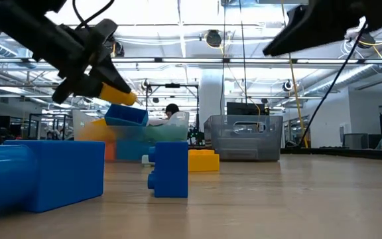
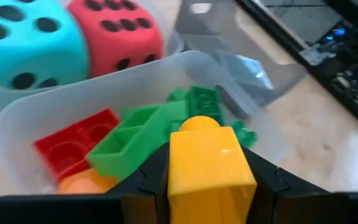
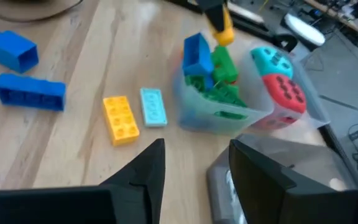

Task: Pick & Place Toys
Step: Put the yellow game piece into the bottom transparent bin

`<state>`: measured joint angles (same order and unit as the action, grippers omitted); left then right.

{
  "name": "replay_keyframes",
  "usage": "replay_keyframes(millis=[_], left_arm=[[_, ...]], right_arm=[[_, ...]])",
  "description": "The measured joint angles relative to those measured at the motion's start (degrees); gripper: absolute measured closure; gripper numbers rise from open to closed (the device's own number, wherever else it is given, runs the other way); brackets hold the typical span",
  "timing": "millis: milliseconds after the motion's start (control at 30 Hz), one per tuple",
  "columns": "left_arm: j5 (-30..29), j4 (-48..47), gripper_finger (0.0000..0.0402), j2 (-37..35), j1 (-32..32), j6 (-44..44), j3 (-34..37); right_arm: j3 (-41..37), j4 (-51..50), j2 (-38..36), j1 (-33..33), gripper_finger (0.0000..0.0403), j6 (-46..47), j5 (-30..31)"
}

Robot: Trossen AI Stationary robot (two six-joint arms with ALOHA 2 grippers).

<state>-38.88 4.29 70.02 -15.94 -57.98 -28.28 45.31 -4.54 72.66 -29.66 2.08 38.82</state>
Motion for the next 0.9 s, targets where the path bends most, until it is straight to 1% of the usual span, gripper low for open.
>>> replay_keyframes(millis=[100,133,233,300,400,500,567,667,800,900], left_arm=[[-0.1,-0.4,0.0270,0.1,0.2,-0.4,0.4],[0.3,-0.3,0.0261,0.4,0.3,-0.3,0.4],[2.2,-1.4,0.0200,0.6,0.5,-0.5,0.4],[3.8,-2.3,0.0153,0.6,0.5,-0.7,0.4],[4.1,-3.4,0.0096,0.4,0.6,-2.2,0.4],[3.9,-3.3,0.0054,-1.9,1.2,-1.8,0.4],[3.9,-3.0,0.0033,-4.2,1.5,0.0,0.4],[3.9,-2.1,0.0011,-7.2,1.6,1.7,0.4],[4.7,1.4,0.0008,-10.7,1.6,4.9,0.4],[6.3,4.1,0.0016,-12.2,1.6,8.7,0.4]], right_arm=[[-0.6,4.7,-0.2,0.8,0.0261,-1.4,0.0],[-1.1,5.7,-0.2,0.8,0.0261,-1.9,0.2],[-3.3,11.2,0.1,1.1,0.0256,-4.2,-0.2],[-5.0,16.5,0.0,1.3,0.0249,-5.4,0.0],[-8.3,25.8,0.0,1.6,0.0233,-7.3,-1.4],[-10.5,33.6,1.1,3.6,0.0207,-7.4,-6.9],[-10.9,34.9,2.0,5.4,0.0186,-6.1,-10.5],[-10.0,36.0,5.6,9.1,0.0158,-2.2,-17.7],[-6.9,36.1,12.3,13.1,0.0134,0.5,-26.6],[-4.1,35.9,18.3,14.7,0.0129,0.1,-30.6]])
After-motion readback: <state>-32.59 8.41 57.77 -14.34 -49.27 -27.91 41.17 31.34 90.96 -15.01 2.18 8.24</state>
